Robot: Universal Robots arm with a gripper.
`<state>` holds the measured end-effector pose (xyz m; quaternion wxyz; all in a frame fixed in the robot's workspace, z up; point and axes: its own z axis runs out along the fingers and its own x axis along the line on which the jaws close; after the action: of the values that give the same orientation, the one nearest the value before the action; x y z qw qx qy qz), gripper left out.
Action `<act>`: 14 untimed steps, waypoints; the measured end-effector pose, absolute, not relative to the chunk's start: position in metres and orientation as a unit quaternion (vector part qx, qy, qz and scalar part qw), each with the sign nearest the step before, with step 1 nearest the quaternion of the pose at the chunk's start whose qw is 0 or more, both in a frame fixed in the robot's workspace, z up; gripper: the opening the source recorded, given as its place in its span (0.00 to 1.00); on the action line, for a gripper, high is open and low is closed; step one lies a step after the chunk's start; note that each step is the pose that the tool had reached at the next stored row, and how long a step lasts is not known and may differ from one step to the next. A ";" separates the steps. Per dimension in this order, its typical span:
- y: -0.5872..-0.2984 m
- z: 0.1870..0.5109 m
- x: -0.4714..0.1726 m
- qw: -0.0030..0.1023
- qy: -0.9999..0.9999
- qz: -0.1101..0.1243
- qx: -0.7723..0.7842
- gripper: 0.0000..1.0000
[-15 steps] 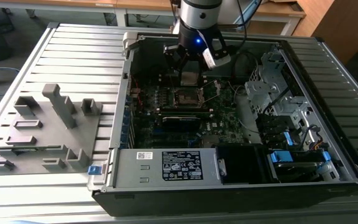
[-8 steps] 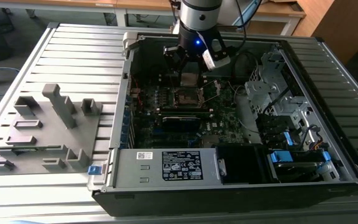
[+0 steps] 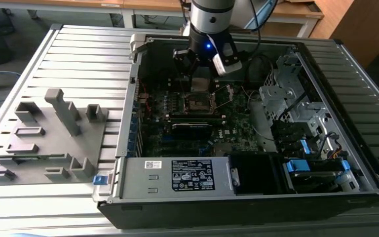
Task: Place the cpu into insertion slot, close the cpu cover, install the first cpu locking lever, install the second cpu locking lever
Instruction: 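Place the cpu into insertion slot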
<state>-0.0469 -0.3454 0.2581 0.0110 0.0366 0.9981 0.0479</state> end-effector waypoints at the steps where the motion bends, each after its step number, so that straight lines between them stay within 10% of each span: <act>1: -0.345 0.258 -0.047 0.011 0.998 0.048 0.044 0.54; 14: -0.345 0.256 -0.047 0.017 0.986 0.046 0.161 0.54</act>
<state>-0.0469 -0.3454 0.2556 0.0170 0.1613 0.9857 0.0461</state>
